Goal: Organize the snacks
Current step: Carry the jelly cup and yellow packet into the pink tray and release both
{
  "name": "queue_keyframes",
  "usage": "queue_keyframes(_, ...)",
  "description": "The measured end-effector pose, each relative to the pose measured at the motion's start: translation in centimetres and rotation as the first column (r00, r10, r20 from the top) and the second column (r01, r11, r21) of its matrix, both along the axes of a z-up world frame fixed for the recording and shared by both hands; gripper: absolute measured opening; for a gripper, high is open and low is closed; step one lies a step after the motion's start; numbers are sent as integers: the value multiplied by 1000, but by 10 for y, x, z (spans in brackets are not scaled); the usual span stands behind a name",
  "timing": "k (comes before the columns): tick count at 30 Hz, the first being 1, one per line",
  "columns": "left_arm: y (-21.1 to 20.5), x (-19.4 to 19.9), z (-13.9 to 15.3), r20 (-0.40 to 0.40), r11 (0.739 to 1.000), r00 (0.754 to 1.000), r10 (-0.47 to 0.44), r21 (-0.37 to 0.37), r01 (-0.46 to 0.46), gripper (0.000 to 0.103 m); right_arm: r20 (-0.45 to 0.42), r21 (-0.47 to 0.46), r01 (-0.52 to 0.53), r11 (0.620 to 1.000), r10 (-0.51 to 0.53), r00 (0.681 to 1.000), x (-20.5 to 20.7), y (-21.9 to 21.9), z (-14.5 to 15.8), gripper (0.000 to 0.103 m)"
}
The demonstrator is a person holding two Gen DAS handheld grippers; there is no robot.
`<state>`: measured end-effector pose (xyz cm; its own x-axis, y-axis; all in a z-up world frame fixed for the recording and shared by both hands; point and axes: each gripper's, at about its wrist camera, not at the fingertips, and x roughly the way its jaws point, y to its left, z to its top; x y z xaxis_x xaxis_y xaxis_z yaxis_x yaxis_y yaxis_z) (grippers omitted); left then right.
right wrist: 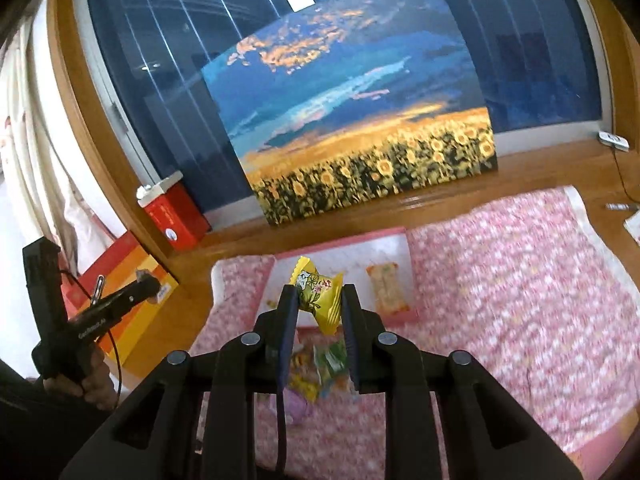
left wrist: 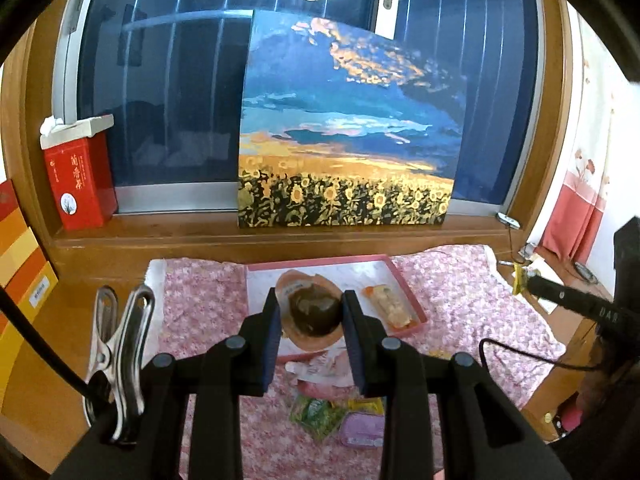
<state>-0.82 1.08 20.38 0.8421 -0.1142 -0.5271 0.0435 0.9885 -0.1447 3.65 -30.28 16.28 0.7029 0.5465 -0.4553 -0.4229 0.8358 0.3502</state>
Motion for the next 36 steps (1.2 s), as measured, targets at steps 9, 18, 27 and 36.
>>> queue_keyframes(9, 19, 45, -25, -55, 999, 997, 48, 8, -48, 30, -13, -27, -39, 999, 39, 999, 51, 14, -5, 23)
queue_keyframes(18, 23, 114, -68, -189, 1000, 982, 16, 19, -13, 30, -79, -69, -55, 996, 49, 996, 128, 36, -24, 23)
queue_keyframes(27, 28, 137, -140, -424, 998, 905, 36, -34, -56, 30, -293, -129, -40, 991, 0, 956, 194, 49, -88, 24)
queue_keyframes(36, 12, 168, -146, -479, 997, 874, -78, -61, 56, 31, -283, -188, -63, 980, 7, 959, 253, 85, -115, 24)
